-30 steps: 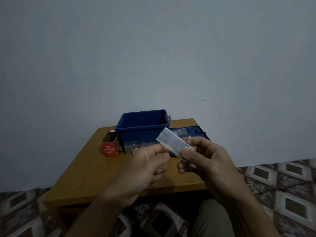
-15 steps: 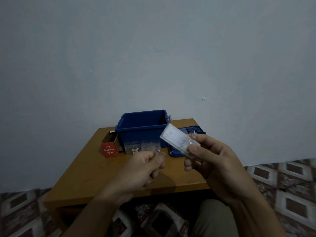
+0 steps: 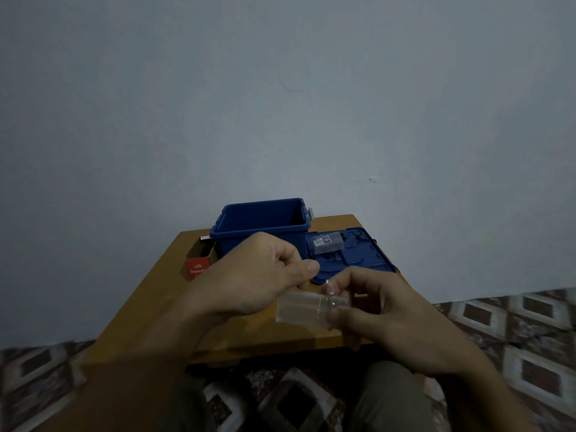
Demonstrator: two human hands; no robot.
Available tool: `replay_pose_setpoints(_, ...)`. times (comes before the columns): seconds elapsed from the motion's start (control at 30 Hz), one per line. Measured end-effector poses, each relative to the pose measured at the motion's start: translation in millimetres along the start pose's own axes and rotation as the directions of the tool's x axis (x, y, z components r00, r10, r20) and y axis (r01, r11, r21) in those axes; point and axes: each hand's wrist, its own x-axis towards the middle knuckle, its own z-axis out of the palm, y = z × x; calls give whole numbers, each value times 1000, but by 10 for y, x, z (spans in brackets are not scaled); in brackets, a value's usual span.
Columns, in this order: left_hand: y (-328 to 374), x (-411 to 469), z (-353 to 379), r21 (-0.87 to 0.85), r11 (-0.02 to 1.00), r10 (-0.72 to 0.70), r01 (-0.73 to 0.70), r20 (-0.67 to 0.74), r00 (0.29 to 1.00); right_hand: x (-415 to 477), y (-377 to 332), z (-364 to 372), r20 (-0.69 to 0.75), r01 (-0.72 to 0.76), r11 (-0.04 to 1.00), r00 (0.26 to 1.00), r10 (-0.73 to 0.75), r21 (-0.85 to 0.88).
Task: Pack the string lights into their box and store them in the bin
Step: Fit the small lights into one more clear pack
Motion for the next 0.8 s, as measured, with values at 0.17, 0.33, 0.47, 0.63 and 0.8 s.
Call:
replay_pose_setpoints(0.17,40,-128,173,-23,999,43,-46,-136,990,42,23,87,-281,39,992,957,-71,-116)
replay_pose_setpoints(0.33,-9,-209,363,-174,972,125,-157,-182,975,90,26,147,-422,118,989,894,-147,-93)
replay_pose_setpoints(0.47,-83,-194,424,-338,937,17,-92,-220,975,107,57,171,-486,160,987,861,-149,-19)
replay_pose_setpoints(0.63,-153,-154,468,-557,831,-143,18,-181,973,117,55,206,-511,197,974,852,-114,111)
replay_pose_setpoints(0.8,-158,-155,400,-643,765,-28,-30,-80,996,140,48,218,-423,203,919,905,-43,339)
